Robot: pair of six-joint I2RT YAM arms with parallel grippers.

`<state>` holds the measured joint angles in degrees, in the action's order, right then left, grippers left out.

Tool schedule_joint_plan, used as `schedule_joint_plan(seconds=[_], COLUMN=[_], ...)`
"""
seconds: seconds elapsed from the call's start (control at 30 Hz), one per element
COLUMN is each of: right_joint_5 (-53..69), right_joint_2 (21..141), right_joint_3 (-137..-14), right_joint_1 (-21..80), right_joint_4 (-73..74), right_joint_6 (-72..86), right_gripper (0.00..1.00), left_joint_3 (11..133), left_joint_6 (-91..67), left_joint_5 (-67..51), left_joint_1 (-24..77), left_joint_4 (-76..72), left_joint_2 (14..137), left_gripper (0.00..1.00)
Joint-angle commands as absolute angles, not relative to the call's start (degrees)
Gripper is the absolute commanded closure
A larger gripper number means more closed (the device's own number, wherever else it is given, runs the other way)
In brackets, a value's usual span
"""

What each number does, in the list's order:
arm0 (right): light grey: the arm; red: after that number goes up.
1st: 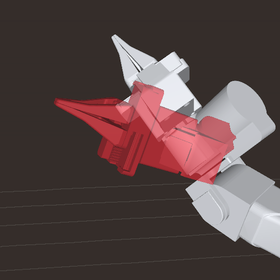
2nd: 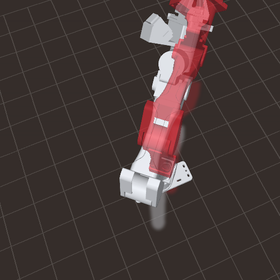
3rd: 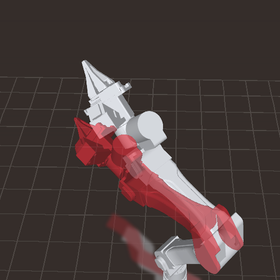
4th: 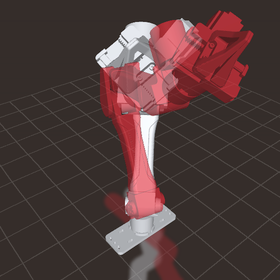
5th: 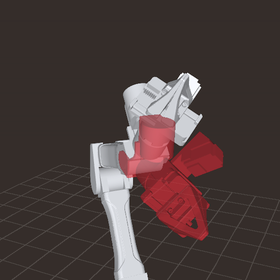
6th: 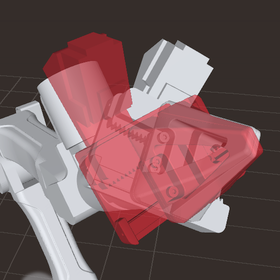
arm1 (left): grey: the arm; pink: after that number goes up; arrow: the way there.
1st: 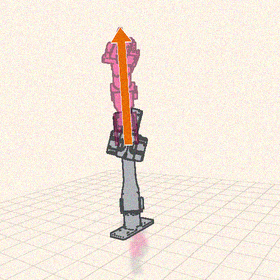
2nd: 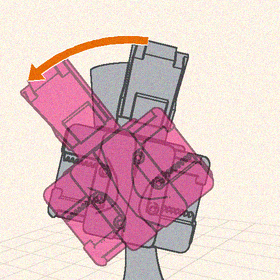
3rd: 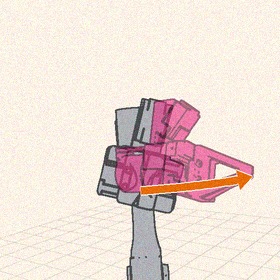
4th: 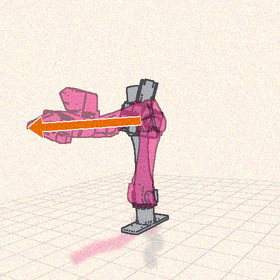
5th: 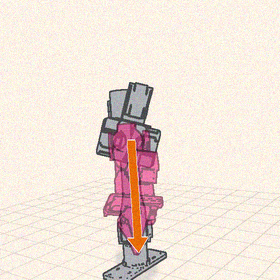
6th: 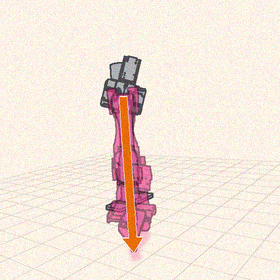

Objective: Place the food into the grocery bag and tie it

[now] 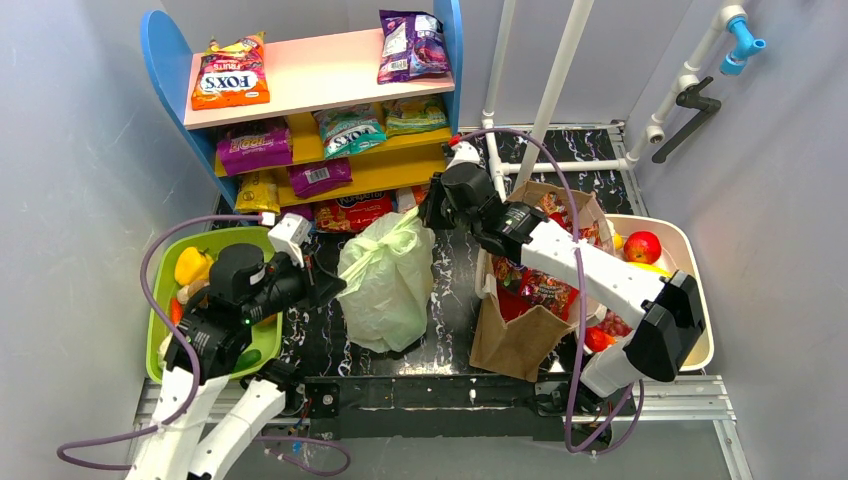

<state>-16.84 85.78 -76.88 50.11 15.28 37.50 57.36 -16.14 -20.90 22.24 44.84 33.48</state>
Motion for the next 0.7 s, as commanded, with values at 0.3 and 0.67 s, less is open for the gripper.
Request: schedule_joint_plan(seconds=[0.3,0.67], right_joint_5=[-17.9,-19.6], right_joint_2=[77.5,77.2], right_joint_3=[-69.8,-72.0], right_joint_1=[44.8,49.5], right_joint_4=[7.7,10.0], right_joint_6=[23.1,21.7], right_gripper=[0.99,0.99], left_joint_3=[62.7,72.3], left_joint_6=[-15.7,-12.2], left_joint_5=[-24.4,-31.2], left_joint_1=[22.1,22.1], left_joint_4=[55.8,51.7], left_joint_2=[33.8,46.4], left_gripper=[0.71,0.58])
